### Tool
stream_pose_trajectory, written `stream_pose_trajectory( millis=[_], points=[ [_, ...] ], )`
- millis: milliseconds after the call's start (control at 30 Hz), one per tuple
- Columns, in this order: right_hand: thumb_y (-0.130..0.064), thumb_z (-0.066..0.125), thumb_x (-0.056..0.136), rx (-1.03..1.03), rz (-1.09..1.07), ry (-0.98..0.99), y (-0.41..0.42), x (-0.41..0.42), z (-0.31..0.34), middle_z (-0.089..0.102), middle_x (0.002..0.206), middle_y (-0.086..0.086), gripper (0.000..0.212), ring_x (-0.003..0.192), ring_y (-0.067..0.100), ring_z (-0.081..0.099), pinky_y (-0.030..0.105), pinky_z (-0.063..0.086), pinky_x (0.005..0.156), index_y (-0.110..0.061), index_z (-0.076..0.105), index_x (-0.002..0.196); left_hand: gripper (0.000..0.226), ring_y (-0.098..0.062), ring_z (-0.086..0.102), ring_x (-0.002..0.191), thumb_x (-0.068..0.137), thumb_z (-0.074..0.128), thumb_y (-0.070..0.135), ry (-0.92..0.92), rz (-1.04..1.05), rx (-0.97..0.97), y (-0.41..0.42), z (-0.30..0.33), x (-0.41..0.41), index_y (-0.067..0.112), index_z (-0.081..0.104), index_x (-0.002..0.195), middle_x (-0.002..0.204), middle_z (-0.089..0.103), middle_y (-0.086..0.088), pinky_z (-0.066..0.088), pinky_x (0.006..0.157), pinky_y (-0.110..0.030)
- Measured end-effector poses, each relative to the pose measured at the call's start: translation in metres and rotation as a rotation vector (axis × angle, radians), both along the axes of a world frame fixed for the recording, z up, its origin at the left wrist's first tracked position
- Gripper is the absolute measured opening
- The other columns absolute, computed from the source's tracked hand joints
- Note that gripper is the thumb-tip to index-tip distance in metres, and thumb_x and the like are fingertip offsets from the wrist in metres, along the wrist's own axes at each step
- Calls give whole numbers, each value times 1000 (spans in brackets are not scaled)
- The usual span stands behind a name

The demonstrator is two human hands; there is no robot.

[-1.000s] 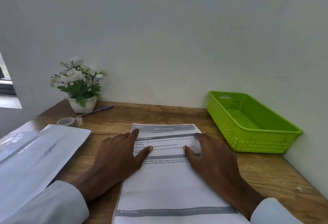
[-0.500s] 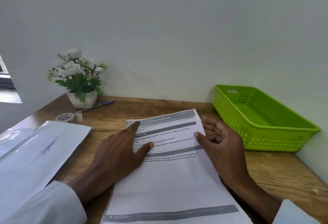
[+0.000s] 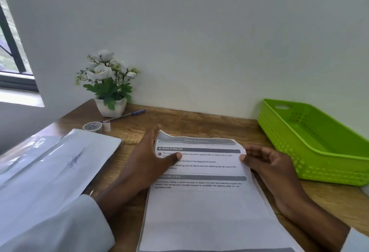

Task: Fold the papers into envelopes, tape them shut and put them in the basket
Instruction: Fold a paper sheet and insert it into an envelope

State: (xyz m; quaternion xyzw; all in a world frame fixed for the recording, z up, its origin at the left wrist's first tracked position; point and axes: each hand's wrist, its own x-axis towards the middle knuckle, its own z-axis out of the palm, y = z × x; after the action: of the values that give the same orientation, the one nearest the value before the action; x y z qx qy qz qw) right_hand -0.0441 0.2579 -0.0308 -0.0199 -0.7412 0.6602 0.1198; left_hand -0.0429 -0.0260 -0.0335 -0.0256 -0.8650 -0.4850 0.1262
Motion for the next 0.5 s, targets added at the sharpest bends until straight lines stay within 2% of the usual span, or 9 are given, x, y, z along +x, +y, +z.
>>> stream_pose_trajectory(
  millis=[100,167,233,367,433,500],
  points=[
    [-8,80,78,21,10,22,0,1,-1,78,93,0,24,92,22,73,37,58,82,-19,76,99,77,1,54,116,76,83,32,19,-43,99,0,1,0,45,36,135,126,46,31,51,91,-23],
    [-7,79,78,40,16,49,-1,1,-1,77,95,2,23,94,24,72,40,57,86,-18,77,98,80,-3,48,130,77,82,21,39,-49,150,2,0,0,34,37,142,140,47,21,46,106,-31],
    [-7,80,77,66,17,61,-1,2,0,77,94,1,22,94,25,71,40,57,87,-18,77,95,77,-4,47,132,77,81,9,56,-60,252,5,0,0,29,42,140,144,49,13,43,109,-31],
    [-7,80,78,78,23,66,0,2,1,77,94,1,21,93,23,71,40,58,85,-18,76,95,71,-8,47,133,75,79,-4,74,-7,400,7,1,-1,30,51,130,137,51,17,49,103,-35],
    [-7,80,77,57,29,76,0,2,1,77,93,3,23,91,23,72,38,59,81,-18,75,97,75,-11,47,133,72,79,-8,54,38,517,4,3,-2,29,51,132,137,49,14,58,88,-29],
    [-7,81,76,-10,23,79,1,2,0,78,89,4,24,83,19,74,29,59,67,-19,75,96,78,-17,52,128,71,79,-10,11,58,654,1,5,-4,27,51,134,139,51,8,61,67,-23]
  ],
)
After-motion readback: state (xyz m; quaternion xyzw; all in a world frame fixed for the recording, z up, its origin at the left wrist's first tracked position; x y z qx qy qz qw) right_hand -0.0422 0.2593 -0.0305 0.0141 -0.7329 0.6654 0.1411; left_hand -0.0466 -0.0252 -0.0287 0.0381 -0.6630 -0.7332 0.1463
